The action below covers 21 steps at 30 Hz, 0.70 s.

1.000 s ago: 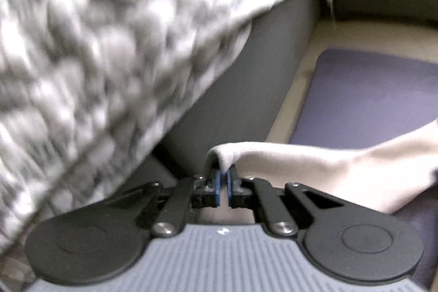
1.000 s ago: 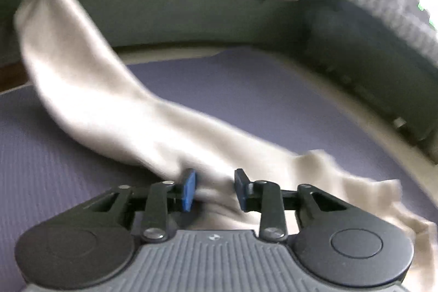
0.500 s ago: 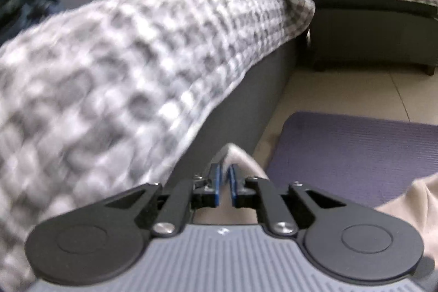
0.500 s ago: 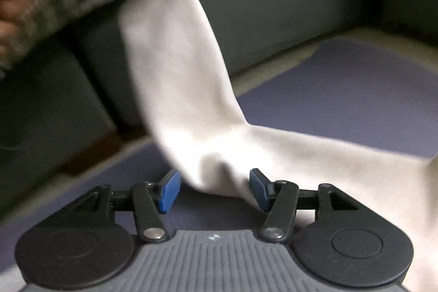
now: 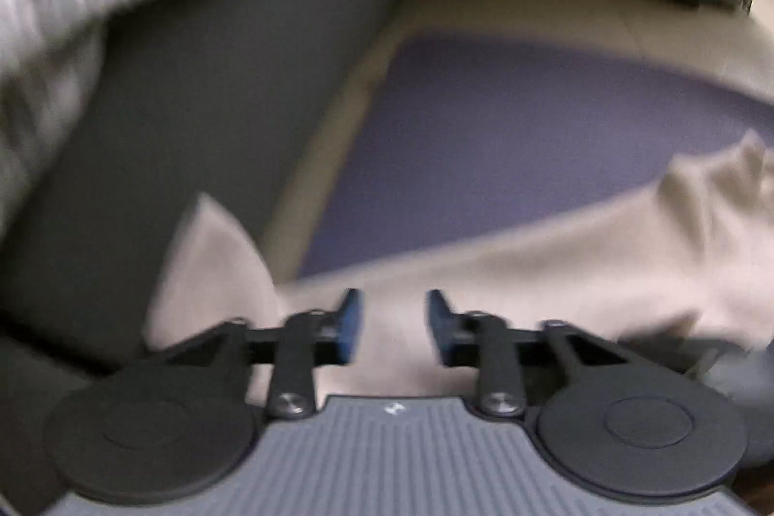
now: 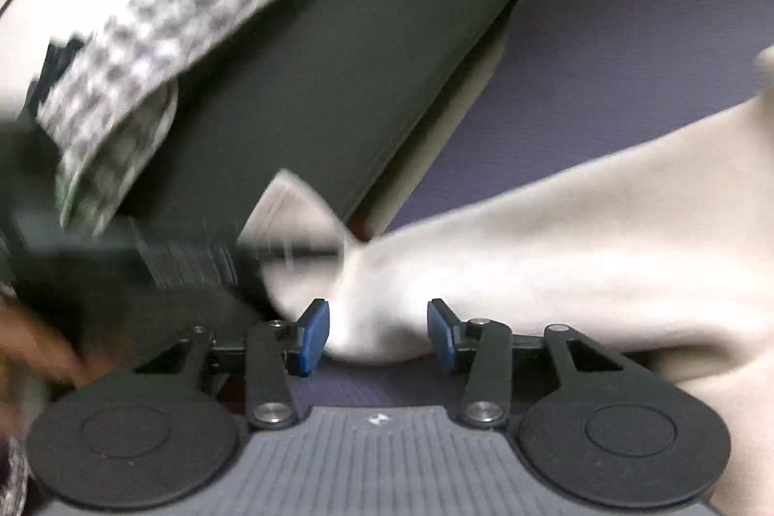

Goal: Fold clothes

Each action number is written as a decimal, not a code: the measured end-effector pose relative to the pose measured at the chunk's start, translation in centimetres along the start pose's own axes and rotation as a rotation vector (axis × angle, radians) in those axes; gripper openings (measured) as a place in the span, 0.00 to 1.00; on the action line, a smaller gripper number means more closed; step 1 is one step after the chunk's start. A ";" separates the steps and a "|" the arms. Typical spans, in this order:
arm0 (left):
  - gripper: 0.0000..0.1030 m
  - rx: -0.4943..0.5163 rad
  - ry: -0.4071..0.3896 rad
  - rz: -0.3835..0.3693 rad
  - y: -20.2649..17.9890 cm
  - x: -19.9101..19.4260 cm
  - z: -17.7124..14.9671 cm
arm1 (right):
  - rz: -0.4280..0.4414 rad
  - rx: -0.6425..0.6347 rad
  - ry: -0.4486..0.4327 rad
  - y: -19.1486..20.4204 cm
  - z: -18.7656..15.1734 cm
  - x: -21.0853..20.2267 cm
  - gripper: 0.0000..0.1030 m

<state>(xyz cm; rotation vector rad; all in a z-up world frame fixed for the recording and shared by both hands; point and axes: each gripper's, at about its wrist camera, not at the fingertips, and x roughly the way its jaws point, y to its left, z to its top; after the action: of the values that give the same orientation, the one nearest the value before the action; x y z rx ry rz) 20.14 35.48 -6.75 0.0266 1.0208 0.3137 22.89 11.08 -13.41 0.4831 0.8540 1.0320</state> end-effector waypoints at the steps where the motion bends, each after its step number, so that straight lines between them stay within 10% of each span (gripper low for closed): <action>1: 0.24 0.004 0.016 0.004 0.3 1.0 -0.6 | -0.029 0.007 -0.025 -0.6 0.3 -0.6 0.44; 6: 0.34 0.014 0.065 0.160 2.4 4.1 -2.1 | -0.200 0.033 -0.092 -2.9 1.5 -2.2 0.45; 10: 0.14 -0.071 0.103 0.230 4.2 4.1 -1.2 | -0.282 0.030 -0.157 -2.8 2.1 -3.5 0.45; 16: 0.22 0.017 -0.061 0.011 -0.5 0.7 -3.0 | -0.394 -0.029 -0.201 -1.7 1.7 -6.1 0.46; 21: 0.31 0.079 0.038 0.182 -3.0 3.8 -3.7 | -0.496 -0.065 -0.123 0.7 -0.9 -10.2 0.56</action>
<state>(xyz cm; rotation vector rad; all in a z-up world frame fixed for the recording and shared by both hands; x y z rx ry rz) 19.62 33.17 -12.37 0.1863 1.0703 0.4405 19.29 2.24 -9.57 0.2558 0.7755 0.5651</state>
